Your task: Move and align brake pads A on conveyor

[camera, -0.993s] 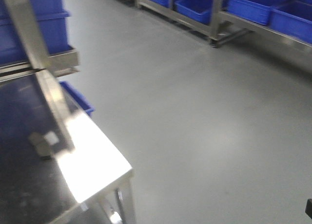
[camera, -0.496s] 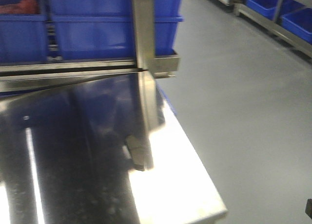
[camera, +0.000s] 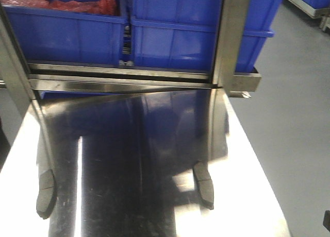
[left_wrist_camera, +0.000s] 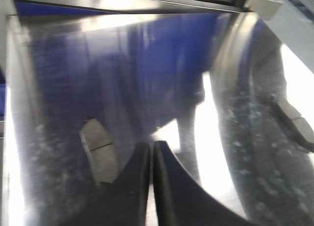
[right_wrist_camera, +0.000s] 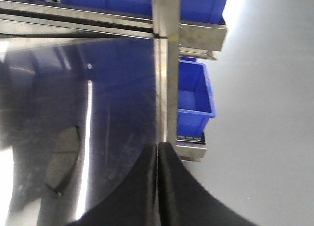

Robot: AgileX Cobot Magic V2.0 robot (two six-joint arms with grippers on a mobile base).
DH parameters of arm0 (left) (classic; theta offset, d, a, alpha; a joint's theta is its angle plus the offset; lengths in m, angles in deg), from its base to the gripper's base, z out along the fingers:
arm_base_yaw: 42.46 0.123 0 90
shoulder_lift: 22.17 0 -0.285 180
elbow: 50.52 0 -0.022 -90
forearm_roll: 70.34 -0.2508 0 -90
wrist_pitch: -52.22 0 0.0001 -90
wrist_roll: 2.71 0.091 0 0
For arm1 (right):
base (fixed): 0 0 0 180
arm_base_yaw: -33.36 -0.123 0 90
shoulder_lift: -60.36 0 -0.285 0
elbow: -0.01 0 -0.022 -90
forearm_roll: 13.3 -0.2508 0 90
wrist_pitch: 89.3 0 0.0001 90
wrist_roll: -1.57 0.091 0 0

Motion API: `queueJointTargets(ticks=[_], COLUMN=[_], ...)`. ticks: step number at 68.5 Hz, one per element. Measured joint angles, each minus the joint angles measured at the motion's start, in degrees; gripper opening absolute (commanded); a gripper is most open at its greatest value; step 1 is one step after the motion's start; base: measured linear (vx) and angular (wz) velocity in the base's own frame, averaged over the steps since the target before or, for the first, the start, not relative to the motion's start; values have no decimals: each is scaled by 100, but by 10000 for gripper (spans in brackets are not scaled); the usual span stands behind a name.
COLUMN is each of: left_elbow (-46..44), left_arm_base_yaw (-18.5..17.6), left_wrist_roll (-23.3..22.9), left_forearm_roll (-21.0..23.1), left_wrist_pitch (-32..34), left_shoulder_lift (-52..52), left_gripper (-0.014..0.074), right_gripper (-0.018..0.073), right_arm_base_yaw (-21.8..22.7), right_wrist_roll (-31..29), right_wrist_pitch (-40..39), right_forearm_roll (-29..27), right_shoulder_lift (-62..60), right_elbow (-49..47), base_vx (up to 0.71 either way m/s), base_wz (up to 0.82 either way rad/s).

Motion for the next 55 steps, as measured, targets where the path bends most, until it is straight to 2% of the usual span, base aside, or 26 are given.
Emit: queueJointTargets(ticks=[18, 55], left_elbow=[0, 0], left_arm_base_yaw=[0, 0], left_wrist_roll=[0, 0], left_forearm_roll=[0, 0], left_wrist_pitch=[0, 0], left_shoulder_lift=[0, 0], left_gripper=[-6, -6], right_gripper=[-10, -10], right_arm_base_yaw=[0, 0], right_wrist_roll=[0, 0], right_wrist_pitch=[0, 0], right_forearm_roll=[0, 0], right_shoulder_lift=[0, 0], right_elbow=[0, 0], base_vx=[5, 0], base_wz=[20, 0])
